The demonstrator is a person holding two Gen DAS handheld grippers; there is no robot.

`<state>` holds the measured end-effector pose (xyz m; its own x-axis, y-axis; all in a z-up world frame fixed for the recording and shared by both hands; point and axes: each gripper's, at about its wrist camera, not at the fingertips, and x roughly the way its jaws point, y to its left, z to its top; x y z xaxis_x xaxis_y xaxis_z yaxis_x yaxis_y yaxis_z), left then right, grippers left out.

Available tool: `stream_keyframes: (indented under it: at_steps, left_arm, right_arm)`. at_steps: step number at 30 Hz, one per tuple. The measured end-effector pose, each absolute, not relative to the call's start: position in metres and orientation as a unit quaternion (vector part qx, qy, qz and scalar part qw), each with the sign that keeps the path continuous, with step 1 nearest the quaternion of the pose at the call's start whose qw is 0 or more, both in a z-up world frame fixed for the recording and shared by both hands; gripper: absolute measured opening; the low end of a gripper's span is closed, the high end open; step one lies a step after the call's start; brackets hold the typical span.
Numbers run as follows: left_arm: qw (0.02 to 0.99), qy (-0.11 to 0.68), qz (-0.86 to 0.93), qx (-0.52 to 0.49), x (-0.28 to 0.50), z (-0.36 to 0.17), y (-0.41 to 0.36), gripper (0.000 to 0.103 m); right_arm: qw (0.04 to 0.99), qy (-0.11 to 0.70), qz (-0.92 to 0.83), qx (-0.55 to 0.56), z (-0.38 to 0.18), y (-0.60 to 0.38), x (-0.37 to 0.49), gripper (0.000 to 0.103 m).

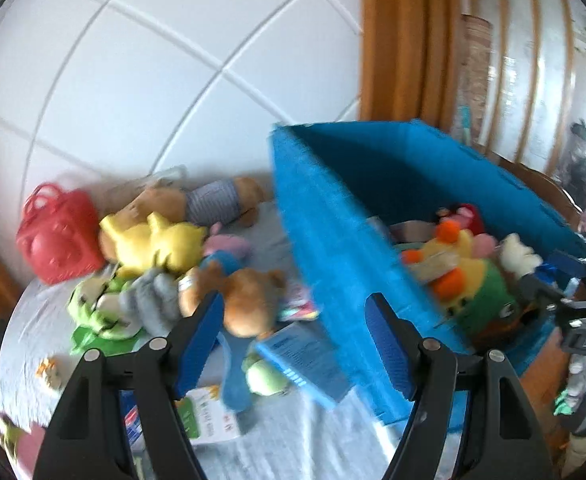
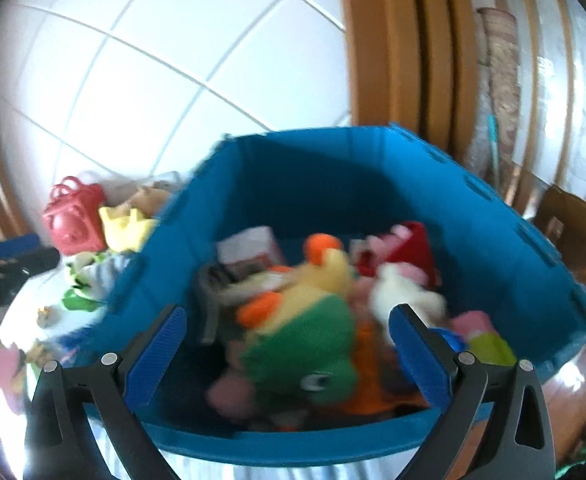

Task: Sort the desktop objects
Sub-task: 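Move both tools back over the table toward the floss box and green ball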

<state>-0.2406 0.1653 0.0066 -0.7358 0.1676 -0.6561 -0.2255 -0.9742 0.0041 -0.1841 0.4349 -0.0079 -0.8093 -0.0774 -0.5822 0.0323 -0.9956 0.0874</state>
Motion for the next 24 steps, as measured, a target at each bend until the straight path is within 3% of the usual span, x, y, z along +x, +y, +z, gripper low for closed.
stream_keyframes:
  at_steps: [15, 24]
  left_arm:
    - [-0.006, 0.01, 0.913, -0.409, -0.209, -0.066, -0.03, 0.073]
    - [-0.025, -0.002, 0.899, -0.437, -0.198, -0.096, -0.115, 0.073]
  right_arm:
    - [0.106, -0.002, -0.957, 0.27, 0.003, 0.275, -0.18, 0.103]
    - [0.127, 0.006, -0.948, 0.292, -0.025, 0.188, -0.175, 0.103]
